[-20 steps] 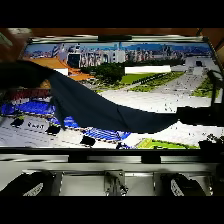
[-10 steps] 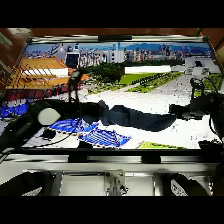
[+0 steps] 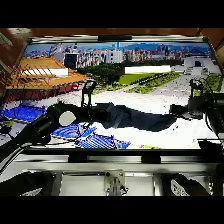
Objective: Fold the shirts.
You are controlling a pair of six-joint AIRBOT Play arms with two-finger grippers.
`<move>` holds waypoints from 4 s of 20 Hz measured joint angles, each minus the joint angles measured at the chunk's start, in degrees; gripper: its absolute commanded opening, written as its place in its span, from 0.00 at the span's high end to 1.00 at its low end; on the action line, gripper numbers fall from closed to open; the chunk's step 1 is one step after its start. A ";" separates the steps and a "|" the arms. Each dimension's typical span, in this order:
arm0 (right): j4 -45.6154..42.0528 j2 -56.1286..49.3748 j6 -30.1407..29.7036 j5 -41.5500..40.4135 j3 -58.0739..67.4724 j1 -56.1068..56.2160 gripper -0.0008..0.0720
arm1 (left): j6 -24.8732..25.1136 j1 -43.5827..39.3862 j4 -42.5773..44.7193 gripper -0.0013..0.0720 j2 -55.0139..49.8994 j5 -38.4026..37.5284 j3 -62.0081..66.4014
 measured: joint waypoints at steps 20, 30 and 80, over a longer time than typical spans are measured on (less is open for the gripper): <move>38.49 -1.38 -10.80 6.21 -17.07 2.67 0.25 | 10.34 0.00 3.17 0.94 1.27 -18.58 4.87; 41.07 -4.07 -7.08 16.20 -15.56 7.54 0.92 | 10.47 0.00 4.17 0.94 1.27 -18.43 4.87; 21.64 10.43 -8.04 0.00 6.60 -2.03 0.92 | 13.42 34.14 -2.05 0.41 -16.52 -25.49 40.79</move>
